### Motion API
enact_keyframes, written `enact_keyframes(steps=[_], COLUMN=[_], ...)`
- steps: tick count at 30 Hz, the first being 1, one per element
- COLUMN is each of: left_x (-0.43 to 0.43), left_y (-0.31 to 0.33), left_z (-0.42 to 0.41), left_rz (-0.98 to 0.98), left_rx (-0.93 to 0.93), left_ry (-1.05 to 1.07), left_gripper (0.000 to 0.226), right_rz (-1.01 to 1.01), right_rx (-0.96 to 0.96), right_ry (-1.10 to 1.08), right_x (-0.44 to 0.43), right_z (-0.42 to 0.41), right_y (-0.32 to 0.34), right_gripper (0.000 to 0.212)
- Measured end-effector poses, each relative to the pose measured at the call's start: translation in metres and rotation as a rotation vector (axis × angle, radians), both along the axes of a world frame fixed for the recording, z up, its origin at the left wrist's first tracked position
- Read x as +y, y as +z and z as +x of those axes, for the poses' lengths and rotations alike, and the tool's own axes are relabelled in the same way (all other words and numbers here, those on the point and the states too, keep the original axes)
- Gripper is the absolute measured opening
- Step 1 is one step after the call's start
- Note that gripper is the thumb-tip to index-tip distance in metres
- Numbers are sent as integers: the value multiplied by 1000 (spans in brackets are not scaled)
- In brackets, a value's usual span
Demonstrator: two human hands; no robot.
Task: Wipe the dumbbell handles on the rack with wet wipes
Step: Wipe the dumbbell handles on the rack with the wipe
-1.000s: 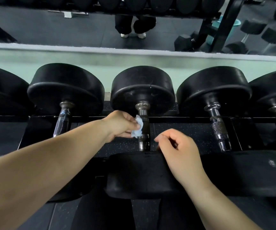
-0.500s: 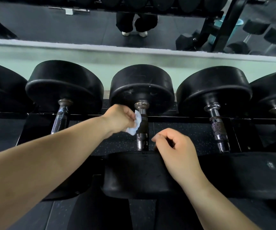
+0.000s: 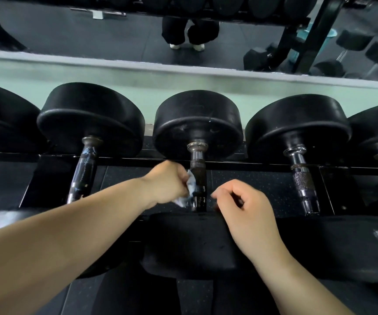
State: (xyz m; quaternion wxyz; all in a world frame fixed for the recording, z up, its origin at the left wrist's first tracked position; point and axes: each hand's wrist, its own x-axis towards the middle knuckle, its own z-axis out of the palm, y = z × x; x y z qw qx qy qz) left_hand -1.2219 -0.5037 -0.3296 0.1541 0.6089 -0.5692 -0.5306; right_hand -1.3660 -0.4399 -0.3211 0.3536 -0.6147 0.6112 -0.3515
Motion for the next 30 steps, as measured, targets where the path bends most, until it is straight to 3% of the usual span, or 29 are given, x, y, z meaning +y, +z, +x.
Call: enact_keyframes(steps=[2, 6, 11, 15, 20, 22, 26, 30], left_x=[2, -3, -8, -14, -4, -9, -31, -25], left_y=[-2, -4, -7, -10, -26, -23, -10, -17], left_z=[0, -4, -7, -5, -3, -3, -2, 0], left_rz=[31, 147, 182, 190, 141, 162, 208, 246], left_rx=[5, 264, 421, 398, 92, 149, 479, 392], left_ry=[-8, 157, 306, 285, 107, 153, 325, 195], left_gripper=[31, 29, 20, 33, 26, 31, 40, 39], right_rz=[-5, 0, 11, 4, -7, -4, 1, 3], right_rx=[13, -5, -30, -31, -31, -33, -33, -52], right_ry=[11, -5, -11, -7, -13, -6, 1, -4], right_x=[0, 0, 0, 0, 1, 0, 0, 0], right_z=[0, 0, 0, 0, 0, -1, -1, -1], right_y=[1, 1, 1, 1, -1, 0, 0, 0], right_gripper=[20, 19, 19, 19, 21, 22, 22, 20])
